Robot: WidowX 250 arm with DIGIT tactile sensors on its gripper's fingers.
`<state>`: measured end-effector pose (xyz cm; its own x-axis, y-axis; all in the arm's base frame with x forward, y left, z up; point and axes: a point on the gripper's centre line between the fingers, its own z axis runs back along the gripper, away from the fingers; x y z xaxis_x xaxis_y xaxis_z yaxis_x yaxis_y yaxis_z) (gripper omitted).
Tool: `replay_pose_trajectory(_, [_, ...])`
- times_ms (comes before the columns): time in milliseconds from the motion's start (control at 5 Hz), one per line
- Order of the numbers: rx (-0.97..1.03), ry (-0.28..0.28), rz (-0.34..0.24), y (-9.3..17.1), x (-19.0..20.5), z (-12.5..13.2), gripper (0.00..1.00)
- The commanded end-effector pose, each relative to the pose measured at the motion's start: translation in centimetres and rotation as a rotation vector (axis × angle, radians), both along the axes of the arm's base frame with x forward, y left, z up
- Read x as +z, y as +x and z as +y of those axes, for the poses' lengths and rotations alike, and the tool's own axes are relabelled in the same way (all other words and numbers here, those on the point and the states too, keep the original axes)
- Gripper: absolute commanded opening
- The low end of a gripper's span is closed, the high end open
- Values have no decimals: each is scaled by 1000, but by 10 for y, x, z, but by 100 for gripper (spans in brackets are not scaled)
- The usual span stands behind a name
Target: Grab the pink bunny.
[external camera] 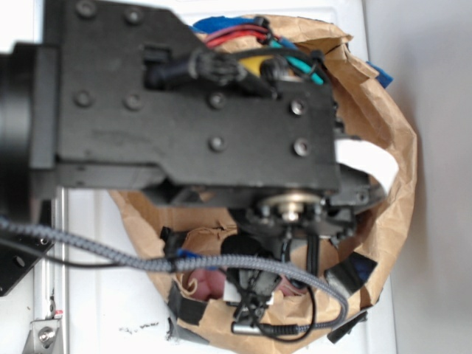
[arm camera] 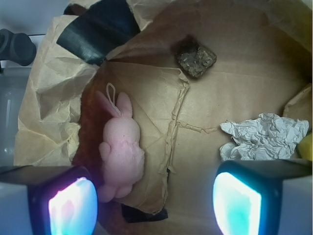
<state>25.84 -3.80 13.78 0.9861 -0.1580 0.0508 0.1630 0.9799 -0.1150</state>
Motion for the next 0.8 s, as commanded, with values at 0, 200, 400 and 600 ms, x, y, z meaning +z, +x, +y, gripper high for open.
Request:
replay_pose_trajectory(0, [-28, 42, -44, -21, -22, 26, 100])
replay_pose_trajectory(200, [-48, 39, -63, -26, -33, 26, 100])
replay_pose_trajectory(400, [2, 27, -73, -18, -37, 30, 100])
replay_pose_trajectory(600, [64, 3, -66, -10, -36, 46, 100])
